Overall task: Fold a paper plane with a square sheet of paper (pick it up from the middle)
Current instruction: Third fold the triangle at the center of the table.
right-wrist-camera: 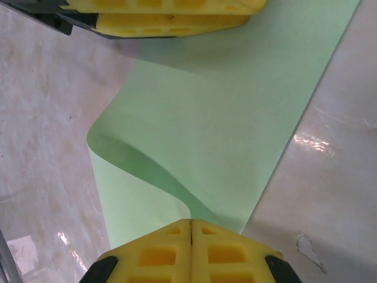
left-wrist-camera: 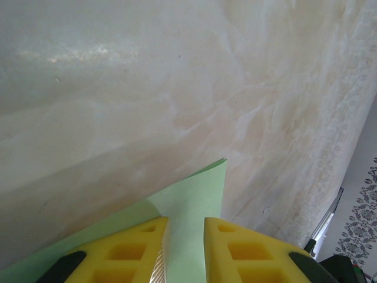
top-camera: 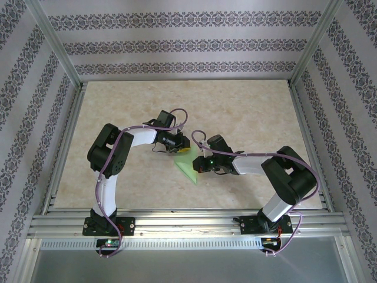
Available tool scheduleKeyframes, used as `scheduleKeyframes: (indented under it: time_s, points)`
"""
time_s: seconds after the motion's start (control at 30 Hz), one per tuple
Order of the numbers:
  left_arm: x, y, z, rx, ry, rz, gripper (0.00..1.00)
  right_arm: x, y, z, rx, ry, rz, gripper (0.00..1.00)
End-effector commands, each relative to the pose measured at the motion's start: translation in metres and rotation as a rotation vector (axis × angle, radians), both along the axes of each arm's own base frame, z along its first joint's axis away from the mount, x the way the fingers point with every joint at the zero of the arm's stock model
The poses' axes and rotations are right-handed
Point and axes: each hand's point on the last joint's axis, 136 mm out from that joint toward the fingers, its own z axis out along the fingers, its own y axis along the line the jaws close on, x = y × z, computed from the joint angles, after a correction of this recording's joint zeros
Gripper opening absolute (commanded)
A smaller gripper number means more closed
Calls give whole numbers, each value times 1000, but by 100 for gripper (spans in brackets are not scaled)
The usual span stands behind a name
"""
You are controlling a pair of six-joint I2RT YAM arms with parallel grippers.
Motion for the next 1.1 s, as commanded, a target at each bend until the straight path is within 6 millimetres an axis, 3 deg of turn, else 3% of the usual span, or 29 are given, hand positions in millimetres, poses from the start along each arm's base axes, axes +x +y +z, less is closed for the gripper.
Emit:
scheduleKeyframes:
  time_s: [0.0, 1.07]
  points:
    - [-11, 9, -10, 25, 53, 12, 22, 7, -2, -1, -20, -13, -1, 0]
    - [-8, 8, -9, 21, 49, 15, 21, 1, -9, -20, -61, 27, -18, 0]
